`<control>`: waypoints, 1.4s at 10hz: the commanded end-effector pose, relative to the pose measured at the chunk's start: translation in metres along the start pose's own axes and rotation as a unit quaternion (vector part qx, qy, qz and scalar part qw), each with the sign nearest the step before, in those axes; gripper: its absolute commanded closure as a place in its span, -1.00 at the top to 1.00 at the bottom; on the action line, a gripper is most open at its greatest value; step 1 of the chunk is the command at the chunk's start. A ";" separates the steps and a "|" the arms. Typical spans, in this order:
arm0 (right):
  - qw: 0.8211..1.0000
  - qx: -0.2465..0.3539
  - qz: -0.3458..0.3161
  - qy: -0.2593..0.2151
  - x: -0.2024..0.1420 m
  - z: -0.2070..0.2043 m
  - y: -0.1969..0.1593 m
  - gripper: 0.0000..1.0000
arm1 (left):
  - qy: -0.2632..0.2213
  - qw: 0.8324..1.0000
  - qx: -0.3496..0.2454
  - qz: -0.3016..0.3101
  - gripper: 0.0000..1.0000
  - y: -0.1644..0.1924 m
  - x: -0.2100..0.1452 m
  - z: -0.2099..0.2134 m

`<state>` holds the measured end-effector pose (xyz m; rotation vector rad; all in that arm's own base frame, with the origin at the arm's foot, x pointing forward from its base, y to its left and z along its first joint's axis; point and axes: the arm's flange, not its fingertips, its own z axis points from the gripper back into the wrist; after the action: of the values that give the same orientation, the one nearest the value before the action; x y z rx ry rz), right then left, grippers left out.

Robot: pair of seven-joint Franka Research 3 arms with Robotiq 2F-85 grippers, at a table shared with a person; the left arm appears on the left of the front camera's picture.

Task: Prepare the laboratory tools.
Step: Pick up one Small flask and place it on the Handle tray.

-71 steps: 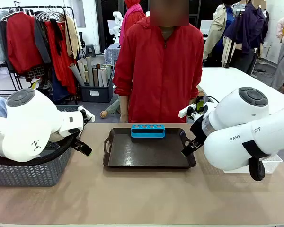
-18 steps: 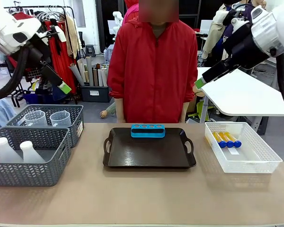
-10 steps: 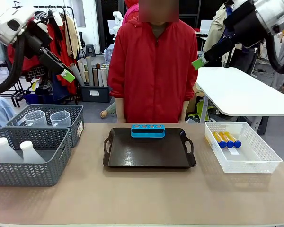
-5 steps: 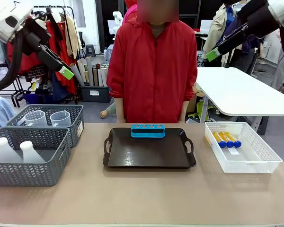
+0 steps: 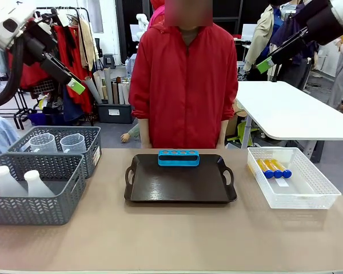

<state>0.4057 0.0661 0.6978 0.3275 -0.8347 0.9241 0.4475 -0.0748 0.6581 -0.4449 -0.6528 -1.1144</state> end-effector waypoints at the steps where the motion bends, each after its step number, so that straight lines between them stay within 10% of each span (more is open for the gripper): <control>1: 1.000 0.000 0.013 -0.019 0.001 0.004 -0.006 1.00 | 0.003 1.000 0.004 -0.008 1.00 0.005 0.002 0.000; 12: 1.000 0.000 0.000 0.000 0.000 0.000 0.000 1.00 | 0.004 1.000 0.003 -0.002 1.00 0.003 0.000 -0.001; 14: 1.000 0.000 0.000 0.000 0.000 0.000 0.000 1.00 | 0.067 0.997 0.008 0.022 1.00 0.007 -0.005 0.005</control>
<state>0.4064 0.0667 0.6981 0.3200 -0.8333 0.9233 0.4503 -0.0690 0.6538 -0.4049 -0.6058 -1.1107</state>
